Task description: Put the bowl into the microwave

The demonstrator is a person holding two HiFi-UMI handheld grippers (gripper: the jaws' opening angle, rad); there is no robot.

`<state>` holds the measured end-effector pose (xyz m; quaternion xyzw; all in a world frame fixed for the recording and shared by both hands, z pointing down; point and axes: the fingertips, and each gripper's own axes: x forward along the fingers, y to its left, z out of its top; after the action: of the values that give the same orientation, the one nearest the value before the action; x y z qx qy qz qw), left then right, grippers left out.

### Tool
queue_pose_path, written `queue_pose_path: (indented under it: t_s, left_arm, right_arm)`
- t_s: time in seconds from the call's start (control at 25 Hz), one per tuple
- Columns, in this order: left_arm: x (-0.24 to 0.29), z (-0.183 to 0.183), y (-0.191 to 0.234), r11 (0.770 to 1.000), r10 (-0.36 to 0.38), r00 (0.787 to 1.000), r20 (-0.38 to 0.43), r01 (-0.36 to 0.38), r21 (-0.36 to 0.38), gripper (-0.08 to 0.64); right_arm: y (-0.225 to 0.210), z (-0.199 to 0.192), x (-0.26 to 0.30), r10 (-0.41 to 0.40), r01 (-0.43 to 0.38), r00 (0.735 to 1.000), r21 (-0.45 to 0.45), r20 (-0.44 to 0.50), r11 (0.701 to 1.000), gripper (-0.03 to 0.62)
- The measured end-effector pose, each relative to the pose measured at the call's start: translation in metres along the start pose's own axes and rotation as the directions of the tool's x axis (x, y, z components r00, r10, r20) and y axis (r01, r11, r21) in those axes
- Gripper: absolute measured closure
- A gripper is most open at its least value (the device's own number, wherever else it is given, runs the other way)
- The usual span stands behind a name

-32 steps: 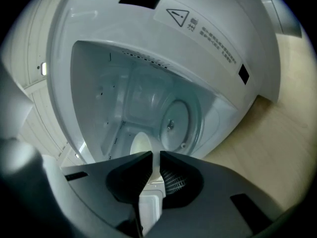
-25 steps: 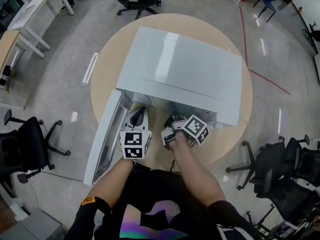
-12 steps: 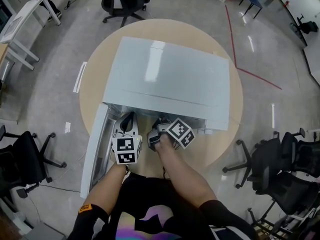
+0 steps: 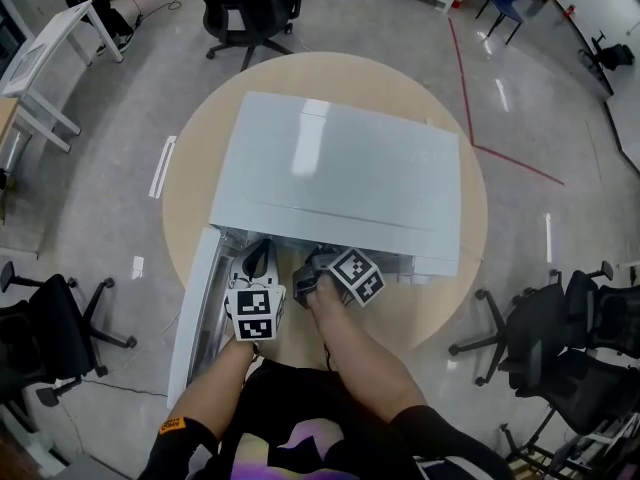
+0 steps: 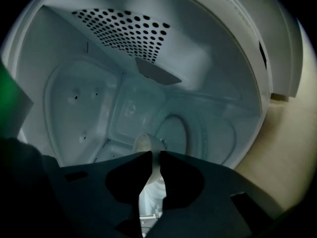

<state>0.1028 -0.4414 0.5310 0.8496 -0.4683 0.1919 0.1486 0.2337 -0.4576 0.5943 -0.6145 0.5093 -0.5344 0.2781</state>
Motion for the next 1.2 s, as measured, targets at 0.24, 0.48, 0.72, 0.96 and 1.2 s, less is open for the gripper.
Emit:
queue_pose_path:
  t_s: [0.24, 0.48, 0.72, 0.96, 1.2]
  left_arm:
    - [-0.005, -0.001, 0.002, 1.000, -0.005, 1.000, -0.002, 0.005, -0.001, 0.511]
    - [-0.010, -0.001, -0.005, 1.000, -0.024, 1.000, 0.002, 0.024, -0.003, 0.511]
    - [-0.023, -0.001, -0.015, 0.999, -0.046, 0.999, 0.012, 0.046, -0.002, 0.511]
    - [-0.046, -0.012, -0.028, 0.996, -0.076, 0.997, 0.022, 0.076, -0.037, 0.511]
    - [-0.070, -0.020, -0.052, 0.986, -0.143, 0.988, 0.054, 0.147, -0.080, 0.511]
  right_arm:
    - [0.001, -0.002, 0.004, -0.004, 0.004, 1.000, 0.004, 0.004, 1.000, 0.534]
    - [0.009, 0.002, 0.007, 0.019, -0.019, 1.000, -0.007, 0.009, 1.000, 0.529]
    - [0.005, 0.007, -0.010, -0.001, 0.002, 0.999, -0.022, 0.046, 1.000, 0.528]
    - [0.002, -0.007, -0.050, -0.012, 0.013, 1.000, -0.056, 0.026, 0.998, 0.528]
    - [0.011, -0.037, -0.097, -0.005, -0.023, 0.996, -0.301, -0.092, 0.953, 0.529]
